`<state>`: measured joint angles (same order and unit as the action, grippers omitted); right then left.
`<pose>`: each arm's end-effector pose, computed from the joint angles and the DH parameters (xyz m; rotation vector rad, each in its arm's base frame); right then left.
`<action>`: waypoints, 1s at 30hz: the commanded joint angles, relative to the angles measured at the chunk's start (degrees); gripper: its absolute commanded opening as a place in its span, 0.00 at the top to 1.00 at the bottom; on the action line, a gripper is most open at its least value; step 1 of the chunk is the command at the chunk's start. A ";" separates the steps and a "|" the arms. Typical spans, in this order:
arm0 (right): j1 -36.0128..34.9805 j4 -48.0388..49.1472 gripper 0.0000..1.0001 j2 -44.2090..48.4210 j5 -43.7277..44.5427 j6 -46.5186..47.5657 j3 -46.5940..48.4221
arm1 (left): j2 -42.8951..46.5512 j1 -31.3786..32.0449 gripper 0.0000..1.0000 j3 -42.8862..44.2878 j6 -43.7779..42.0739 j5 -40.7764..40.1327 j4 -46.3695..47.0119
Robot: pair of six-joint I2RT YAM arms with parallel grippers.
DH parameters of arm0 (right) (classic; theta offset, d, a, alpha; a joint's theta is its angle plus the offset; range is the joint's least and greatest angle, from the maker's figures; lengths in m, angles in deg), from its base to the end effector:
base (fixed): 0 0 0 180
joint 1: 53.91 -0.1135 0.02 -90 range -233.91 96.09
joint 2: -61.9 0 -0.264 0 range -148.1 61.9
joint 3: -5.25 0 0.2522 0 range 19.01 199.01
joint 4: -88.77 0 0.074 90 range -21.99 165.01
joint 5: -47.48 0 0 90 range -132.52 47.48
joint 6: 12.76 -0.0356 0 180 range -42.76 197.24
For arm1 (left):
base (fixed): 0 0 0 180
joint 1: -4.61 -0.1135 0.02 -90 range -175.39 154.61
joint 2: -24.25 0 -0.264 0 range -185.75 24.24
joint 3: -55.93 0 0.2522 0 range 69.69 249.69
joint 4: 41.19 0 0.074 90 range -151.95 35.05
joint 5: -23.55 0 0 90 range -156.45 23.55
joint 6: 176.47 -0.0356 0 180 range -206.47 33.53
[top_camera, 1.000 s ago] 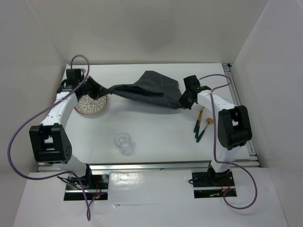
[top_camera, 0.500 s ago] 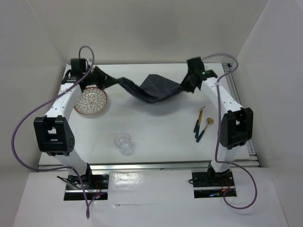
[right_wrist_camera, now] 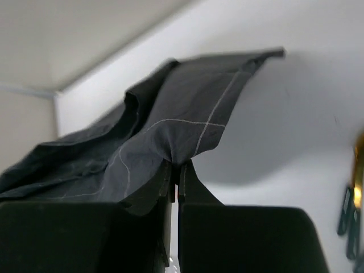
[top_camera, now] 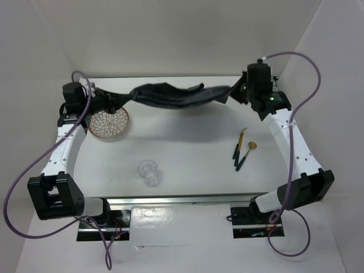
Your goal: Set the dinner table for one person
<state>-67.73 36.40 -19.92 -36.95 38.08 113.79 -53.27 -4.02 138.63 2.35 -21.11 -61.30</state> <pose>0.2983 0.0698 0.4408 0.5107 1.9859 0.4859 0.3101 0.0215 0.3685 -1.0850 1.8105 -1.6366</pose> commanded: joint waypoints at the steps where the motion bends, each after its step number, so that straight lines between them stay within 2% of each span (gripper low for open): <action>1: 0.29 -1.30 1.00 1.12 -2.57 -2.94 -11.70 | -0.27 0.10 1.00 -8.82 3.21 2.90 0.01; 3: 0.29 -0.68 1.00 3.06 -3.10 -3.73 -16.81 | -0.27 0.62 1.00 -9.53 2.16 2.91 -2.51; 7: 0.29 -0.58 1.00 4.04 -3.10 -3.73 -16.13 | -0.88 0.62 1.00 -6.20 -0.57 2.21 -6.57; 11: 0.29 -0.59 1.00 2.20 -2.58 -2.25 -9.90 | -0.88 1.33 1.00 -5.49 3.20 4.13 -0.88; 13: 0.29 -1.90 1.00 0.36 -2.57 -0.67 -0.25 | -2.46 1.94 1.00 -3.30 8.18 7.12 5.96; 14: 0.29 -4.08 1.00 -2.00 -2.05 -0.66 4.05 | -3.33 1.94 1.00 -2.42 10.91 8.43 16.61; 15: 0.29 -4.97 1.00 -3.16 -2.05 -0.05 12.97 | -5.08 2.46 1.00 -1.20 14.51 10.01 25.86; 16: 0.29 -5.51 1.00 -4.73 -2.05 0.65 16.97 | -6.06 2.47 1.00 -0.58 23.42 10.03 35.87; 17: 0.29 -5.51 1.00 -5.27 -2.83 0.66 20.32 | -6.94 2.47 1.00 -0.05 28.12 8.98 55.02; 18: 0.29 -5.51 1.00 -5.28 -2.84 0.66 24.97 | -7.82 2.47 1.00 -0.04 32.08 5.49 63.05; 20: 0.29 -3.25 1.00 -4.06 -4.93 0.66 25.72 | -9.06 2.47 1.00 2.68 36.60 3.71 71.44; 24: 0.29 1.08 1.00 0.60 -7.06 0.66 14.67 | -6.69 3.08 1.00 -3.53 33.01 2.82 67.19; 26: 0.29 1.08 1.00 2.27 -7.06 -0.39 6.50 | -5.37 3.61 1.00 -12.40 31.69 2.82 63.23; 28: 0.29 2.48 1.00 3.42 -7.67 -1.00 -2.70 | -4.66 4.23 1.00 -20.29 30.37 5.09 56.39; 30: 0.29 3.01 1.00 4.12 -8.19 -1.54 -7.57 | -4.66 4.84 1.00 -24.28 28.00 6.59 44.80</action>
<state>-67.73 38.65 -14.28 -43.53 37.54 113.11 -57.12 0.03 119.93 26.61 -17.41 -5.30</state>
